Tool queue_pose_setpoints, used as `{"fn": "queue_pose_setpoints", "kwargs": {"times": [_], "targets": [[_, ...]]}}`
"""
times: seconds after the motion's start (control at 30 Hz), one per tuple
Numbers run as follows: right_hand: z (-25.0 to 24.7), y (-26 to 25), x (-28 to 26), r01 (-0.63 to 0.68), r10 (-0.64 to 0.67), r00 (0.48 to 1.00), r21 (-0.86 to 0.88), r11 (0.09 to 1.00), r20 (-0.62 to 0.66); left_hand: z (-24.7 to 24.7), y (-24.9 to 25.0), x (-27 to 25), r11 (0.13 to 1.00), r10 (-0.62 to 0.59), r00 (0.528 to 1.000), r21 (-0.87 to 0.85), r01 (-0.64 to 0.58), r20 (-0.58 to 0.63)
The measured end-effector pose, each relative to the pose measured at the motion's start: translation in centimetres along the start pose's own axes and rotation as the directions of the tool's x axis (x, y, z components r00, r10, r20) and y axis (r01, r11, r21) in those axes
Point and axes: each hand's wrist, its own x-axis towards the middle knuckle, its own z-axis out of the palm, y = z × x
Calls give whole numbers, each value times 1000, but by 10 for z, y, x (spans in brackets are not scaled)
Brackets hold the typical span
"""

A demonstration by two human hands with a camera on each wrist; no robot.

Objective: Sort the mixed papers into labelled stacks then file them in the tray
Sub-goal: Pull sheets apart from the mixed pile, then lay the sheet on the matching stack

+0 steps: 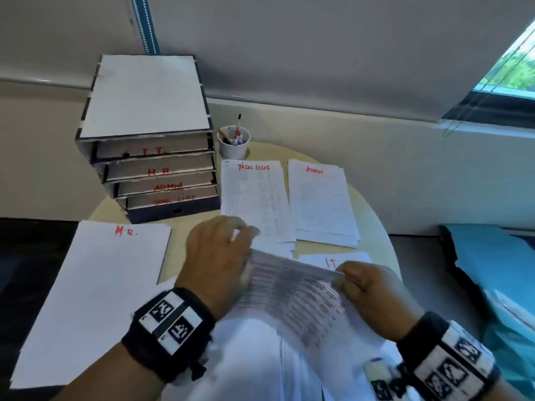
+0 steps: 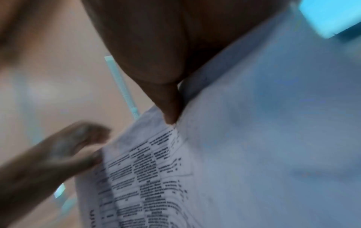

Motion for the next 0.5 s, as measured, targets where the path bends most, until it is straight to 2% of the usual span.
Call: {"fn": "queue_pose_setpoints", "kwargs": {"times": [0.03,0.1,0.13,0.17,0.2,0.23,0.27,0.3,0.37,0.4,0.43,0.47,0.5], "targets": [[0,17,3,-144,138,989,153,978,45,4,-8,-3,996,-86,996,-34,85,-35],[-1,52,8,-369,337,929,434,822,153,19,-27,-16,975,-216,975,-67,212,-48],[-3,65,8,-434,391,899,518,737,197,31,-39,-28,966,-254,967,-55,255,10],[-3,77,10,-467,426,878,582,666,217,44,-50,-39,961,-271,955,-21,275,118],[-3,89,15,-481,463,860,644,595,215,58,-57,-49,960,-270,917,4,281,295],[-1,101,21,-488,498,840,700,522,214,71,-63,-62,965,-247,856,36,259,454],[3,116,31,-488,540,817,743,458,204,82,-67,-70,967,-246,752,101,235,611],[9,128,42,-489,582,791,766,417,188,93,-71,-83,960,-275,652,171,220,706],[35,173,75,-485,657,741,789,377,141,105,-75,-103,932,-344,539,213,292,769],[41,179,89,-487,680,721,794,364,130,107,-72,-110,938,-337,495,239,252,801],[43,178,104,-469,682,723,804,367,110,109,-75,-121,920,-387,446,309,240,807],[42,173,116,-465,693,717,794,391,78,125,-81,-135,895,-442,464,343,285,768],[40,167,128,-471,702,710,783,408,61,137,-83,-143,881,-471,521,360,306,712]]}}
